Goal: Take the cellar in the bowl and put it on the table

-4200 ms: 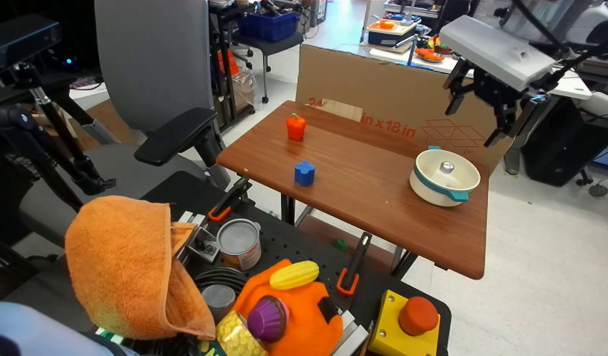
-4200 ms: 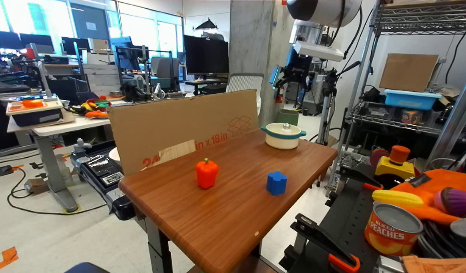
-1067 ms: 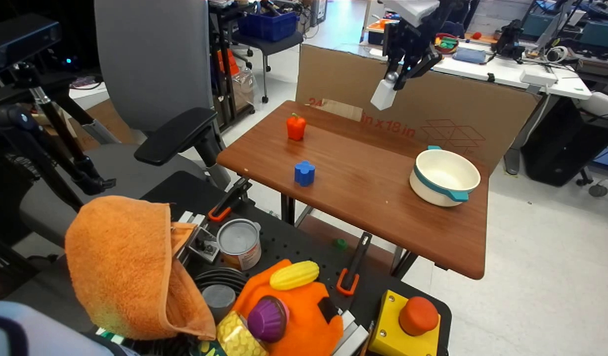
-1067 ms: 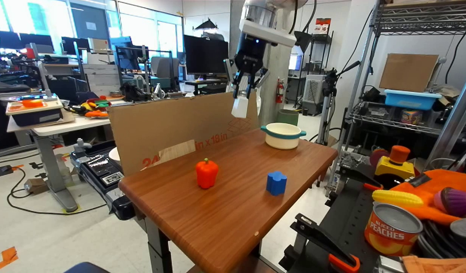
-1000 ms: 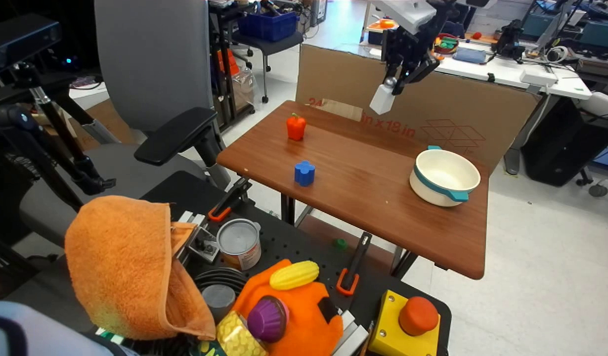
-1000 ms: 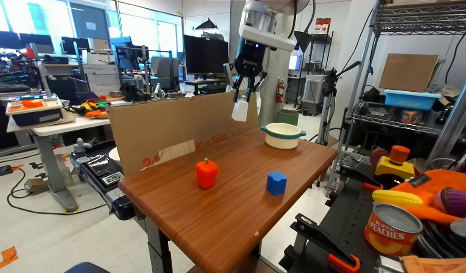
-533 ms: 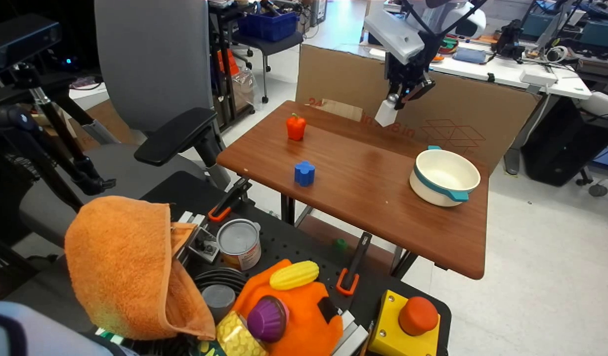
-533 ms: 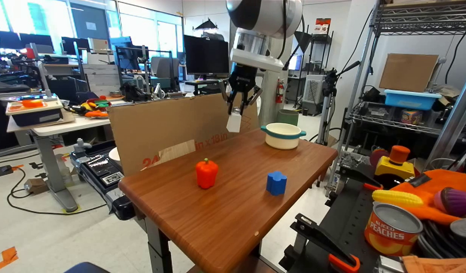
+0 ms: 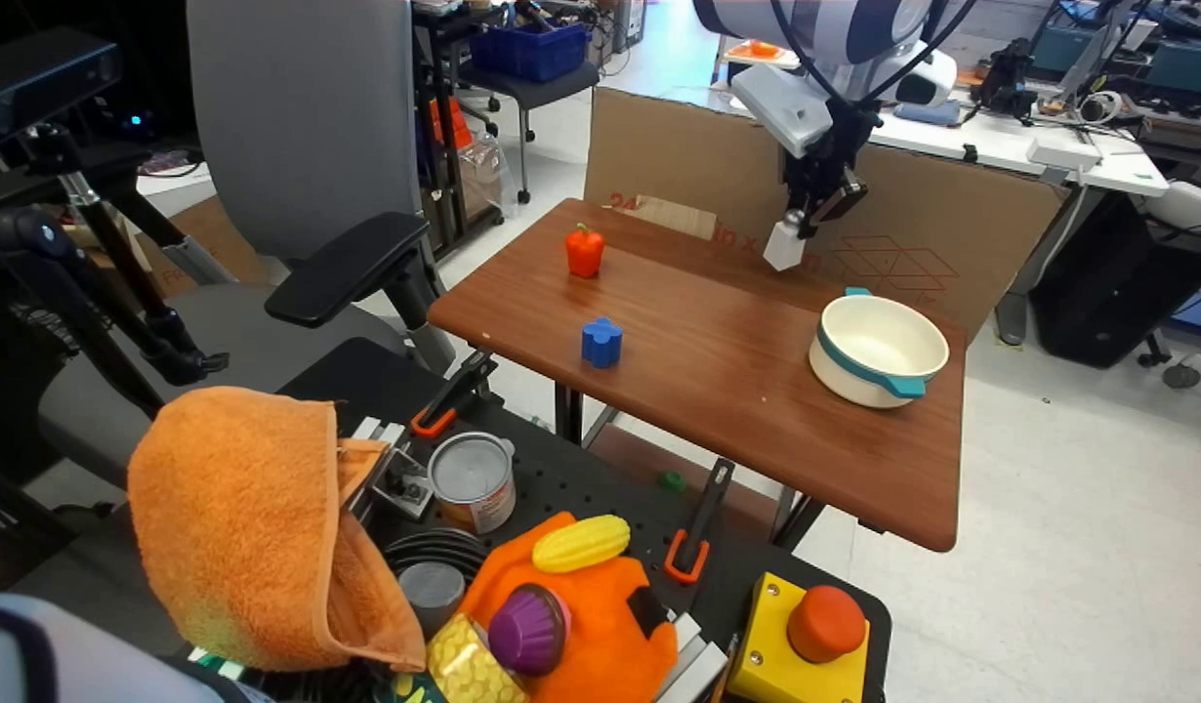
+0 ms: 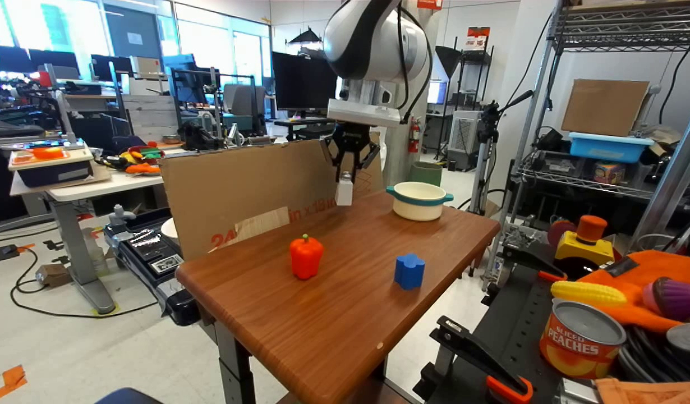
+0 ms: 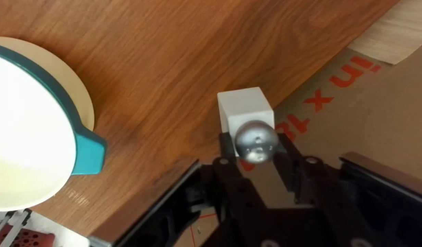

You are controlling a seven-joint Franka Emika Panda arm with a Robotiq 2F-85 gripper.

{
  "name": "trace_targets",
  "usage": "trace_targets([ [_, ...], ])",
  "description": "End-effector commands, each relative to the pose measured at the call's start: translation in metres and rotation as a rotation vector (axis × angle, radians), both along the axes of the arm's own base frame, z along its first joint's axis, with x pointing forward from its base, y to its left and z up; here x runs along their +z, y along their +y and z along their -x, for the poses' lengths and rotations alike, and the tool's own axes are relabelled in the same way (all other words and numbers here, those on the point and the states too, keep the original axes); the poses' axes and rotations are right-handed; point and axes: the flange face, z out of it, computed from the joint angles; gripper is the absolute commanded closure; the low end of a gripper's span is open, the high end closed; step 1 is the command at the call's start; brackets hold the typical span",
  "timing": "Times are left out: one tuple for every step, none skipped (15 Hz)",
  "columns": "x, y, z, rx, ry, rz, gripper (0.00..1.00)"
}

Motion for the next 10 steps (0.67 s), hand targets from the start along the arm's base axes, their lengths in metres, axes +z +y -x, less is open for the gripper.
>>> trace_targets([
  [-0.014, -0.004, -0.014, -0.047, 0.029, 0.045, 0.91],
  [-0.018, -0.004, -0.014, -0.056, 0.047, 0.049, 0.91],
  [-0.022, -0.004, -0.012, -0.063, 0.071, 0.054, 0.91],
  [-0.025, -0.004, -0.011, -0.068, 0.091, 0.056, 0.91],
  [-0.022, -0.004, -0.011, -0.072, 0.099, 0.058, 0.91],
  [-0.020, -0.002, -0.011, -0.075, 0.110, 0.057, 0.56],
  [-0.015, 0.000, -0.011, -0.078, 0.113, 0.052, 0.39],
  [-0.006, 0.003, -0.011, -0.078, 0.112, 0.045, 0.33],
  [0.003, 0.006, -0.012, -0.077, 0.103, 0.036, 0.27],
  [0.017, 0.010, -0.013, -0.072, 0.092, 0.025, 0.19],
])
